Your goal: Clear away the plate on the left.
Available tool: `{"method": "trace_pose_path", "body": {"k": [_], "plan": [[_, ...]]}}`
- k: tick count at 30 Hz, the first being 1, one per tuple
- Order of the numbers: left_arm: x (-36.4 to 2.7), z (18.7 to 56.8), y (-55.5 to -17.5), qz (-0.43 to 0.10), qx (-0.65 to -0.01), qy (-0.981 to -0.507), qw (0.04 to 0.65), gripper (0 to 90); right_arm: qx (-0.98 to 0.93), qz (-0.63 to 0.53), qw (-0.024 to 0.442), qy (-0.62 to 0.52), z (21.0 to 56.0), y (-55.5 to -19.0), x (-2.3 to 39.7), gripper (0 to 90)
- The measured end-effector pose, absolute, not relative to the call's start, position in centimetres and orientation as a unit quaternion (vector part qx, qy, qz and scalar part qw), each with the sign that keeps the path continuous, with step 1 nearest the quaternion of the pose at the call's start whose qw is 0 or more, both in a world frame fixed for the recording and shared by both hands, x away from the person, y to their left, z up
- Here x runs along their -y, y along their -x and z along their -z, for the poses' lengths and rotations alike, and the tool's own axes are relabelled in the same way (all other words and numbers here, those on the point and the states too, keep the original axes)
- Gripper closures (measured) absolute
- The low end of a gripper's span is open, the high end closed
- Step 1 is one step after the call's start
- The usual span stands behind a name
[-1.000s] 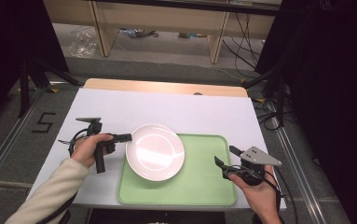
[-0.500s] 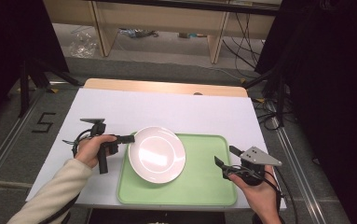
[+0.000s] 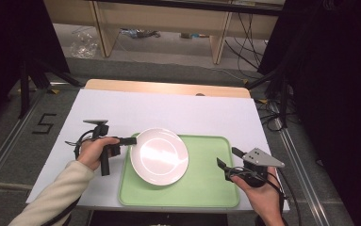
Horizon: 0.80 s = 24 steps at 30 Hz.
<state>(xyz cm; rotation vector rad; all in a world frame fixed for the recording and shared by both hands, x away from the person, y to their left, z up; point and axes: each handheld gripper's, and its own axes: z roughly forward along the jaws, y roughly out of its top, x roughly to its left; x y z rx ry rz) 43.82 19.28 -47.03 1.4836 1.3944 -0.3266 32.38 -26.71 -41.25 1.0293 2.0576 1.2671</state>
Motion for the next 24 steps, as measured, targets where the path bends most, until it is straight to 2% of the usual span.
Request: {"method": "trace_pose_path", "body": {"k": [13, 19, 20, 21, 24], "plan": [[-19.23, 47.62, -43.72, 0.114, -0.573, -0.653, 0.482, 85.6, -0.759, -0.464, 0.259, -0.376, 41.23, -32.37, 26.77, 32.2], [-19.38, 47.73, -43.65, 0.077, -0.569, -0.678, 0.458, 85.7, -0.759, -0.464, 0.263, -0.373, 41.25, -32.4, 26.82, 32.1], [-19.33, 47.74, -43.61, 0.082, -0.571, -0.671, 0.466, 86.1, -0.759, -0.464, 0.264, -0.373, 41.28, -32.42, 26.8, 32.0], [-19.34, 47.71, -43.62, 0.086, -0.566, -0.673, 0.468, 85.2, -0.756, -0.466, 0.267, -0.373, 41.34, -32.43, 26.76, 32.0], [-19.2, 47.45, -43.42, 0.048, -0.55, -0.689, 0.469, 80.5, -0.758, -0.464, 0.265, -0.373, 41.28, -32.39, 26.81, 31.3]]}}
